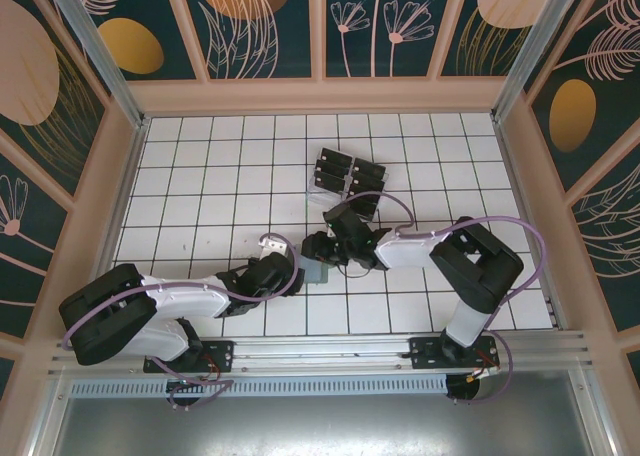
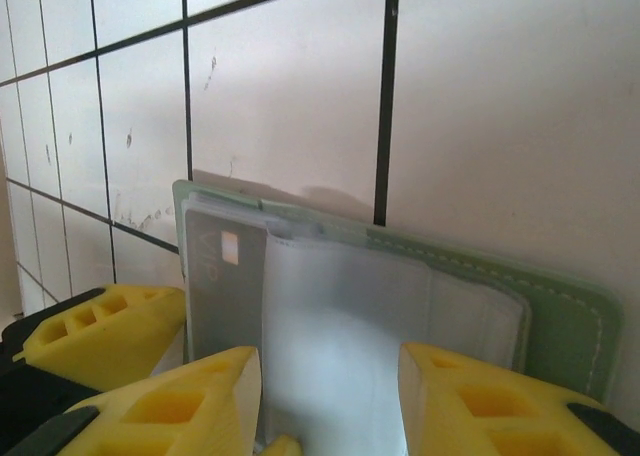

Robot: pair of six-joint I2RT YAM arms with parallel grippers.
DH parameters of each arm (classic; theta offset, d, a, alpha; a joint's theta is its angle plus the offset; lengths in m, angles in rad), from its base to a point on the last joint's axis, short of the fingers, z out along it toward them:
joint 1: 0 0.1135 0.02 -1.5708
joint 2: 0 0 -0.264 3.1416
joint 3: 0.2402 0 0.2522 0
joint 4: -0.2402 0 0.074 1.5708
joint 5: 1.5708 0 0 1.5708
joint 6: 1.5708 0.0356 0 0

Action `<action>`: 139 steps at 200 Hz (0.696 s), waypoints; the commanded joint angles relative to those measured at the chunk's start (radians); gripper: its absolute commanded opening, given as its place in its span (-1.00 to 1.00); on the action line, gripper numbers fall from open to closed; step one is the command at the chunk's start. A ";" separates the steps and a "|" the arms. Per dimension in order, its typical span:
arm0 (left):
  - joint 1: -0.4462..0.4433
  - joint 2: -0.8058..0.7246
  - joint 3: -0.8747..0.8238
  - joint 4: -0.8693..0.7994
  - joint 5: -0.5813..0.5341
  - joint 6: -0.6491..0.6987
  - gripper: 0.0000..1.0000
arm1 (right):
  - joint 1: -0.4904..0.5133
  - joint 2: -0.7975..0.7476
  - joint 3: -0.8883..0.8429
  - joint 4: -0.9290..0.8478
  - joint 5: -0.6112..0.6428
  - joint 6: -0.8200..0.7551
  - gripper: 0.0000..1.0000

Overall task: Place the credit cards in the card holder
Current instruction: Flip over the card slot on the card holder.

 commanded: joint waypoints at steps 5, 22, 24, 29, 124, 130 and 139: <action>-0.003 0.027 -0.022 -0.014 0.024 -0.025 0.68 | 0.000 -0.019 0.047 -0.086 0.055 -0.058 -0.18; -0.003 0.025 -0.025 -0.012 0.023 -0.026 0.69 | 0.000 0.003 0.055 -0.094 0.058 -0.065 -0.18; -0.003 0.025 -0.026 -0.013 0.024 -0.026 0.69 | 0.000 0.006 0.056 -0.094 0.058 -0.065 -0.18; -0.003 0.024 -0.026 -0.013 0.023 -0.026 0.69 | 0.000 0.014 0.059 -0.096 0.058 -0.067 -0.17; -0.003 -0.069 -0.036 -0.032 -0.017 -0.034 0.93 | 0.024 0.135 0.126 -0.081 0.006 -0.075 -0.18; -0.003 -0.081 -0.035 -0.036 -0.023 -0.034 0.95 | 0.024 0.135 0.126 -0.078 0.003 -0.072 -0.18; -0.003 -0.098 -0.034 -0.042 -0.030 -0.035 0.96 | 0.026 0.137 0.125 -0.071 0.000 -0.066 -0.18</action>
